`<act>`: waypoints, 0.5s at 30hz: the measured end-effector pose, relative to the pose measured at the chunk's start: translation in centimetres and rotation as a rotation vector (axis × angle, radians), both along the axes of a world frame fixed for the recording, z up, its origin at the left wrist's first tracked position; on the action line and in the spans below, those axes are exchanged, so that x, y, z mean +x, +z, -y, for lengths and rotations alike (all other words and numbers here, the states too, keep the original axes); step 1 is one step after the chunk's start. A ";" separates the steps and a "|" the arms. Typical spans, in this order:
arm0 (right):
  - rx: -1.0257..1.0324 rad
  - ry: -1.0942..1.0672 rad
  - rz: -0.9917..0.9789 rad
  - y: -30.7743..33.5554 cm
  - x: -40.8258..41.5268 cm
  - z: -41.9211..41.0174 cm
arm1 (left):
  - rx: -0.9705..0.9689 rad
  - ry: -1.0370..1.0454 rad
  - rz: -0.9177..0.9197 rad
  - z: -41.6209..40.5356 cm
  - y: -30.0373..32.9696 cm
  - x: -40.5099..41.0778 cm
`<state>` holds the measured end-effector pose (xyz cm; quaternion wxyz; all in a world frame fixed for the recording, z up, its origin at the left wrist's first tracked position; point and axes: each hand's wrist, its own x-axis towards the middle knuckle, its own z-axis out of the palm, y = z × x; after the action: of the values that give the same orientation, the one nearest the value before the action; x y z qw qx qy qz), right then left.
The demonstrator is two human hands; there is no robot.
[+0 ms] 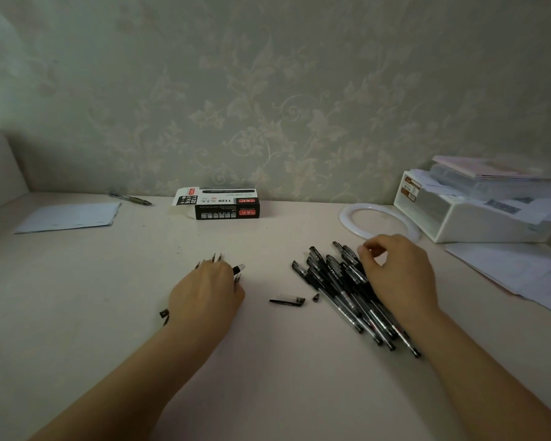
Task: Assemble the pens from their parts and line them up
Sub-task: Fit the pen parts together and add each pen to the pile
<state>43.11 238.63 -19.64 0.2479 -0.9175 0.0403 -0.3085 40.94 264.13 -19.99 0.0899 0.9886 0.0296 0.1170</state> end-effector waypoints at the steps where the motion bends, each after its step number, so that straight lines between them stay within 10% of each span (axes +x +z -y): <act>1: -0.003 0.021 0.021 0.0 -0.1 -0.3 | 0.010 -0.002 0.001 0.3 0.0 0.0; 9: 0.221 0.251 0.157 0.1 -1.3 -4.0 | -0.025 -0.038 0.098 0.7 -0.1 0.2; 15: 0.687 0.526 -0.148 -0.4 -2.0 -6.3 | -0.150 -0.153 0.292 1.1 0.2 0.1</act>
<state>41.09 244.96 -20.06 0.6052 -0.7804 -0.0765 -0.1369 41.03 263.03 -19.79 0.1754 0.9510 -0.0504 0.2496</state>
